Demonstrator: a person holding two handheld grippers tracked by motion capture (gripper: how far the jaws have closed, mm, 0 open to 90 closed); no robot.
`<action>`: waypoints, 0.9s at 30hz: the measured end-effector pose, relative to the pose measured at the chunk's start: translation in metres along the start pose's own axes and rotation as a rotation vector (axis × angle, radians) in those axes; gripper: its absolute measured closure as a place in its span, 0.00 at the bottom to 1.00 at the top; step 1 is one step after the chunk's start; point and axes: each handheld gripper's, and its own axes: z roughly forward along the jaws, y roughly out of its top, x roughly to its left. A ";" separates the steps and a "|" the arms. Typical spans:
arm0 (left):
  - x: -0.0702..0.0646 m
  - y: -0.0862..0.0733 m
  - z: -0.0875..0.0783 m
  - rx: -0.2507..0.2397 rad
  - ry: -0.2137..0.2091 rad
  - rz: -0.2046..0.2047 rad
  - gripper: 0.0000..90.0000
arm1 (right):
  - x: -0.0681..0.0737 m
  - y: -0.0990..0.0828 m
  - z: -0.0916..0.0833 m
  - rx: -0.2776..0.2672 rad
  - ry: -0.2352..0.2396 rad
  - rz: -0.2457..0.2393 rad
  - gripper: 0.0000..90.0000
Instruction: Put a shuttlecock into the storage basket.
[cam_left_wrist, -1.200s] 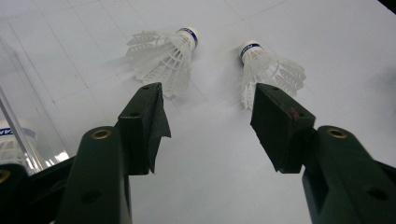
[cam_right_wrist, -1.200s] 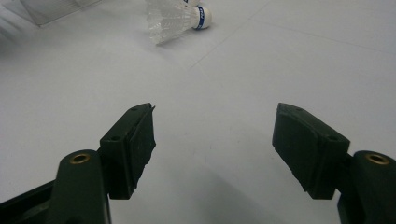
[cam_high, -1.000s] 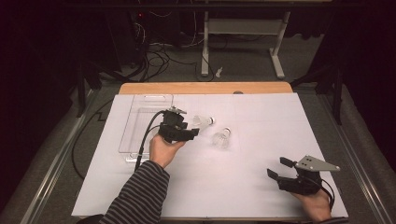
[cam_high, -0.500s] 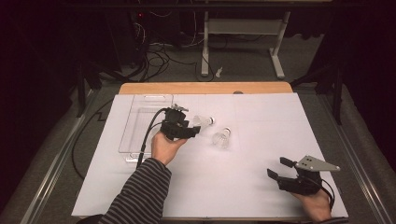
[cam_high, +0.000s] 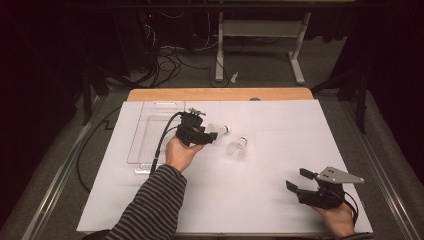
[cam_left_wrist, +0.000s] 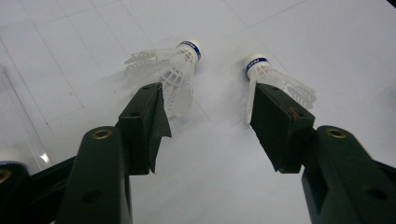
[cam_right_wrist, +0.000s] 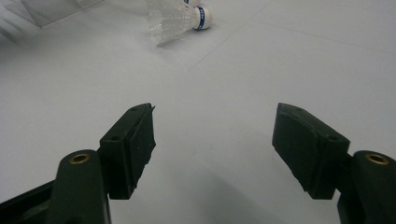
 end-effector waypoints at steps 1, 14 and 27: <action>0.000 0.001 0.001 0.003 0.001 0.000 0.50 | 0.000 0.000 0.000 0.000 0.000 -0.001 0.34; 0.002 0.009 0.015 0.058 0.009 -0.013 0.50 | 0.000 0.000 0.000 0.000 0.000 -0.005 0.34; 0.006 0.018 0.027 0.111 0.007 -0.026 0.51 | 0.000 0.000 0.000 0.001 0.002 -0.006 0.34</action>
